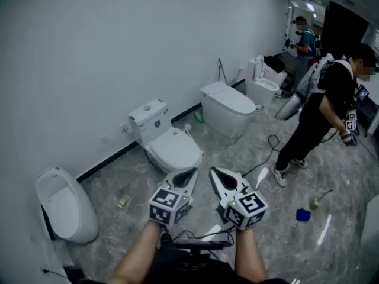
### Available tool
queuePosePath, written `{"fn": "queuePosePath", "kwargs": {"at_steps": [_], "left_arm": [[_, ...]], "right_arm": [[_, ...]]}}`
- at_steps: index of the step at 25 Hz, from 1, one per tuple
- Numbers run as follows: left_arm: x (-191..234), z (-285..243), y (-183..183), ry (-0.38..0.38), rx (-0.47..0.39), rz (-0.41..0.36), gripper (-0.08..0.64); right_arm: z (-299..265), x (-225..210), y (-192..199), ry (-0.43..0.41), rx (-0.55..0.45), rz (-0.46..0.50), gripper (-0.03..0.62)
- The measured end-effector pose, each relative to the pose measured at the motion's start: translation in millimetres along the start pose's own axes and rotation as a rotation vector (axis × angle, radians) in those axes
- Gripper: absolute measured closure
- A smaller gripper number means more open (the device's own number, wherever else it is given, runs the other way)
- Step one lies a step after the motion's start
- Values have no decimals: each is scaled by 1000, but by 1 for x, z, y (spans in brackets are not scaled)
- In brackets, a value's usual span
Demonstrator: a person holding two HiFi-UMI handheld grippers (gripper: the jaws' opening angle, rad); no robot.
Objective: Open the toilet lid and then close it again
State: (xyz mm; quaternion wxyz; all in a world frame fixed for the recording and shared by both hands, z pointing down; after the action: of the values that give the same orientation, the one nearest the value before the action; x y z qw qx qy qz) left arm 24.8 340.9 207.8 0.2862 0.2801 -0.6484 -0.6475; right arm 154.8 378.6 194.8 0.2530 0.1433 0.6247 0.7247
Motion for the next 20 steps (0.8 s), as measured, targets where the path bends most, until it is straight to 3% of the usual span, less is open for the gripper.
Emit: {"fn": "queuePosePath", "kwargs": {"at_steps": [20], "left_arm": [[7, 0, 12, -39, 17, 15, 552]], "right_arm": [[-6, -4, 11, -4, 56, 11, 583]]}}
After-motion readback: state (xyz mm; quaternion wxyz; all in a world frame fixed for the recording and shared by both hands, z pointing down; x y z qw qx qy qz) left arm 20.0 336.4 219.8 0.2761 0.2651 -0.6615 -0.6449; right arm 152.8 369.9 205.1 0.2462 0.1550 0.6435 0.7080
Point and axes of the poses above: the fingertips, and each gripper's own axes: z backward along the fingers, x to its left, y out of its underside, the point moved 7 cm from there along z, backward along the fingers, and after that the axes turned 8 degrees about -x, right-handed, at the moved point
